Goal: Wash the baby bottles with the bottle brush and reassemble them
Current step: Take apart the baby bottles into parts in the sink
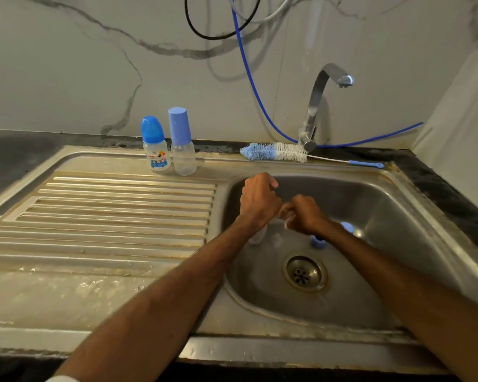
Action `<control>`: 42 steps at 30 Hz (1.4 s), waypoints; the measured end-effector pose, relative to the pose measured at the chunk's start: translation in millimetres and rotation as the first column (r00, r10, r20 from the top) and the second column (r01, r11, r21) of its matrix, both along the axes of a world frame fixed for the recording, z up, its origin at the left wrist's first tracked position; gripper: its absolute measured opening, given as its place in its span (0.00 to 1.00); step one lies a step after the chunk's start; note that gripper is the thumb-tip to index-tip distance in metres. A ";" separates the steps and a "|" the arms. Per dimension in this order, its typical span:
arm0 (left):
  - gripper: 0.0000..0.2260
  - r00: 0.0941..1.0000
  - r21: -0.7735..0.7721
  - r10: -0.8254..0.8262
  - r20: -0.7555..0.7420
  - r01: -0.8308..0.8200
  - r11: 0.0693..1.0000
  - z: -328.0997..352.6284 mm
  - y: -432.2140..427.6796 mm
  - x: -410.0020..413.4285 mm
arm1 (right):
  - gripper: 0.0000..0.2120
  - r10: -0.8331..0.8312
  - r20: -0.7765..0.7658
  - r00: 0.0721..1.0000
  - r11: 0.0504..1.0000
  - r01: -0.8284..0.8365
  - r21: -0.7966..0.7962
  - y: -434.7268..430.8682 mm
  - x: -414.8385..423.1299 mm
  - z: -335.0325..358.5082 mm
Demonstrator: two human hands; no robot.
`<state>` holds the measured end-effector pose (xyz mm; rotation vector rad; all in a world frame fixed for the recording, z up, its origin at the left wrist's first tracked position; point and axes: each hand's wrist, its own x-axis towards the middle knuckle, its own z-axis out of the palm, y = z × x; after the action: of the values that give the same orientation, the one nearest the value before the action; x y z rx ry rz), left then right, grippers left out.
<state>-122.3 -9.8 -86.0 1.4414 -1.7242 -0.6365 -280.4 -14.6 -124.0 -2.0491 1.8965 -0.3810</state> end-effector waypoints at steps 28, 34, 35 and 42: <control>0.09 0.976 -0.211 0.006 0.216 0.040 0.977 21.9 -0.3 43.7 | 0.10 -0.061 0.046 0.997 0.916 0.075 -0.393 45.3 58.2 43.7; 0.08 0.973 -0.203 -0.009 0.229 0.057 0.978 18.1 0.9 41.3 | 0.09 -0.050 0.068 0.996 0.922 0.072 -0.381 45.5 55.2 43.5; 0.08 0.972 -0.202 -0.009 0.235 0.058 0.978 18.4 2.2 41.8 | 0.10 -0.047 0.068 0.997 0.923 0.069 -0.379 45.3 54.9 43.4; 0.13 0.949 -0.396 0.138 0.283 -0.015 0.918 40.2 1.3 52.8 | 0.05 0.026 0.146 0.989 0.908 0.037 -0.417 44.5 59.3 44.3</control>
<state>-69.4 -8.5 -45.8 1.3595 -1.8859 -0.0113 -221.1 29.9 -79.7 -2.1948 1.8500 -0.9922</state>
